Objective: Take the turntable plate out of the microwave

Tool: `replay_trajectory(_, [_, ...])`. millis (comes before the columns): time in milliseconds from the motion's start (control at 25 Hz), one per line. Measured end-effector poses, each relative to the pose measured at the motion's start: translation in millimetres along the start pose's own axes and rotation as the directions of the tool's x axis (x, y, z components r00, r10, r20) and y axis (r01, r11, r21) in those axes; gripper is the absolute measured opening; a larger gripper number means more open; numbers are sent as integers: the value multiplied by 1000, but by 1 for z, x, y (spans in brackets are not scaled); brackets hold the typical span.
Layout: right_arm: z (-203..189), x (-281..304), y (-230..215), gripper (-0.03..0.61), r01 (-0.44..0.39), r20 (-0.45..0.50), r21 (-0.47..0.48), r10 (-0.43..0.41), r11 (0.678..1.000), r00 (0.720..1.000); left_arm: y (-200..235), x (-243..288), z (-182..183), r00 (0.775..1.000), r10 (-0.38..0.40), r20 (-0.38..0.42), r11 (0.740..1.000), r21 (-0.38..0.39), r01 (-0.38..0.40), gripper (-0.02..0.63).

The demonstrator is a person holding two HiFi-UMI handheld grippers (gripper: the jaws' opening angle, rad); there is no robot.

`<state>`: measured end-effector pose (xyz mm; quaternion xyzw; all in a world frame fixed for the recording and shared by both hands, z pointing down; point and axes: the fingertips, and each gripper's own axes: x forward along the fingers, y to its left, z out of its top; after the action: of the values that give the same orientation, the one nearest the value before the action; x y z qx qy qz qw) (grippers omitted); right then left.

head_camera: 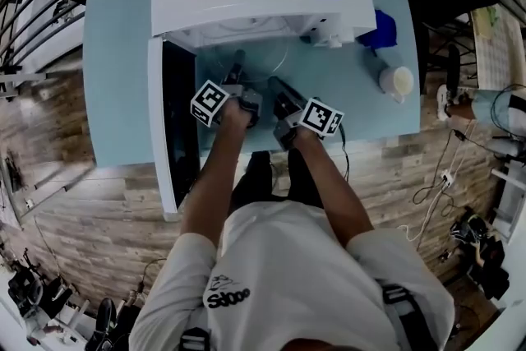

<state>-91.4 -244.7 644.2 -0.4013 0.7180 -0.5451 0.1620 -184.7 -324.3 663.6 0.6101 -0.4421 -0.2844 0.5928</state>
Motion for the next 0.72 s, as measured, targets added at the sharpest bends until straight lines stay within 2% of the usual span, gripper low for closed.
replay_trajectory(160, [-14, -12, -4, 54, -4, 2, -2, 4, 1000, 1000, 1, 2, 1, 999, -43, 17, 998, -49, 44, 169])
replay_trajectory(320, [-22, -26, -9, 54, 9, -6, -7, -9, 1000, 1000, -2, -2, 0, 992, -124, 22, 989, -76, 126, 87])
replay_trajectory(400, [-22, -28, -3, 54, -17, -1, -5, 17, 1000, 1000, -6, -5, -2, 987, -157, 19, 983, -90, 158, 46])
replay_trajectory(520, [-24, -37, 5, 54, -32, -16, -39, 31, 999, 999, -11, -12, -8, 988, -152, 8, 982, -109, 152, 41])
replay_trajectory(720, [-30, -60, 18, 57, -60, -65, -94, 54, 994, 996, -22, -37, -19, 988, -145, 45, 982, -114, 149, 40])
